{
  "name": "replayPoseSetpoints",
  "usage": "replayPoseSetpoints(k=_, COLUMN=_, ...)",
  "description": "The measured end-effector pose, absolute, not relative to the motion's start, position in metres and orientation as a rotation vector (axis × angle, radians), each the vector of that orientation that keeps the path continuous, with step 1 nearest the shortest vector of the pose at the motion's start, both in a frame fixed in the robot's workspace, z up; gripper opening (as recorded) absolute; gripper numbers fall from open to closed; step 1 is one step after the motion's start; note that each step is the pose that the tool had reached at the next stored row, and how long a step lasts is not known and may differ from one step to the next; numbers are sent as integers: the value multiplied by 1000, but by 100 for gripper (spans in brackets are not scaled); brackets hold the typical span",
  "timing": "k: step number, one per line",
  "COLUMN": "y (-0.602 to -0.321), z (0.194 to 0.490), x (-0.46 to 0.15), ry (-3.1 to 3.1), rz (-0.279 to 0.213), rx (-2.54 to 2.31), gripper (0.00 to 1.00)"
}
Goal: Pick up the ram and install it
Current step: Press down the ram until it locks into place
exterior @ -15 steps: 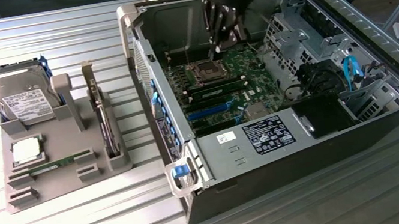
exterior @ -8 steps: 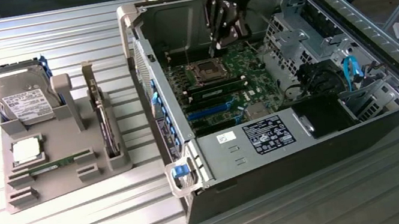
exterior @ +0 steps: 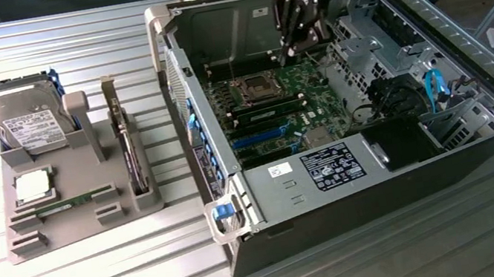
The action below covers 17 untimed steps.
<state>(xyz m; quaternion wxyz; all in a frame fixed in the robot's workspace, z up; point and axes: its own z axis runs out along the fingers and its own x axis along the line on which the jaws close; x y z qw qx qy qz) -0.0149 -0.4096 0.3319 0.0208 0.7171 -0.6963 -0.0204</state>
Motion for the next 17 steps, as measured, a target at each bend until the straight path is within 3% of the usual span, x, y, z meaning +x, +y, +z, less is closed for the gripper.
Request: replayPoseSetpoints(k=17, y=-410, z=332, x=13, ry=-2159, rz=-64, rx=2223, gripper=10)
